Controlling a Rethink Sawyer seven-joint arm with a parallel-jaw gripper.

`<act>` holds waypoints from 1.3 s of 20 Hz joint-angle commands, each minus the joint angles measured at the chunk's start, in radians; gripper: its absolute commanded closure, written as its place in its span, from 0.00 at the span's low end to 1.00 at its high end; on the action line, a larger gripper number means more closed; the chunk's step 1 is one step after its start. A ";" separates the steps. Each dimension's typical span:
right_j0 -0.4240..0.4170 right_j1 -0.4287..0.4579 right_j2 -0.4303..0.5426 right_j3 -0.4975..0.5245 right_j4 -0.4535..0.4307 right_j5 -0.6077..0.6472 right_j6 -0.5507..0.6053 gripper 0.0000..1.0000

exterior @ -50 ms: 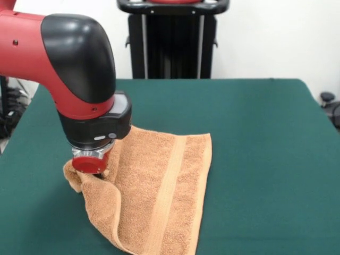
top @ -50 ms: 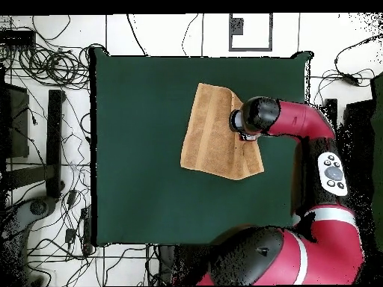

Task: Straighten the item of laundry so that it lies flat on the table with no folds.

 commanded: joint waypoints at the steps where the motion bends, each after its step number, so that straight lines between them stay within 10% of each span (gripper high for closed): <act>1: 0.014 0.010 0.119 0.040 0.022 -0.008 -0.259 1.00; 26: -0.008 -0.014 0.150 -0.059 0.098 0.313 -0.280 1.00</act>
